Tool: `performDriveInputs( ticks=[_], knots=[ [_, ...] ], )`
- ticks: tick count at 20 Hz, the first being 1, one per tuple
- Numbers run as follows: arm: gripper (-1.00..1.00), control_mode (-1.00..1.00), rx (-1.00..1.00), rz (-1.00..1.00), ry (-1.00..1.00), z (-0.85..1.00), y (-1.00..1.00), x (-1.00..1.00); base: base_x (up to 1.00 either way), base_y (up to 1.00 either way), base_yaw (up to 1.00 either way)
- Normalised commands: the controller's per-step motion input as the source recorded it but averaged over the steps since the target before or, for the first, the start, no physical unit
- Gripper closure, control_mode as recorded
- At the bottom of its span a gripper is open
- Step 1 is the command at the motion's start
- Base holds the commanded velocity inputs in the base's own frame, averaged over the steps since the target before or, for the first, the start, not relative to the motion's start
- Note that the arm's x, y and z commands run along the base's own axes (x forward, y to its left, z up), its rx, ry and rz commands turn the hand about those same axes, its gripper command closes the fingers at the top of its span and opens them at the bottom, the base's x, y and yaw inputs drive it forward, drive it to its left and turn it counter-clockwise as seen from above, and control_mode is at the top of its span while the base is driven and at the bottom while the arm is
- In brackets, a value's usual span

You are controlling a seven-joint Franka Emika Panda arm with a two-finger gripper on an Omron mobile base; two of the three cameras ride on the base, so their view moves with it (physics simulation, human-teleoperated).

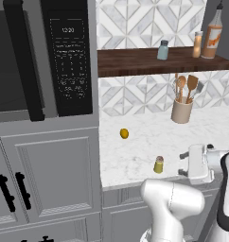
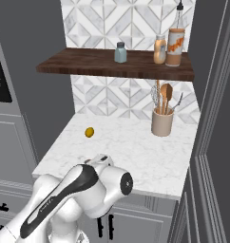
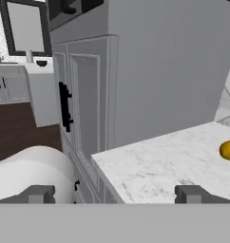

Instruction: Put the shaker and condiment bottle from the counter next to their counterparts in the cabinet.

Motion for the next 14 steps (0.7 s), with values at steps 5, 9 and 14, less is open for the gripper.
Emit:
performDriveInputs(
  ticks=[5,9,14],
  knots=[
    [-1.0,-1.0,0.0,0.01,0.0,-0.41,0.0,0.54,0.0,0.0,0.0],
    [-1.0,-1.0,0.0,0.03,0.0,-0.59,-0.03,0.53,0.0,0.0,0.0],
    [-1.0,-1.0,0.0,0.06,0.0,-0.35,-0.13,0.36,0.0,0.0,0.0]
  ],
)
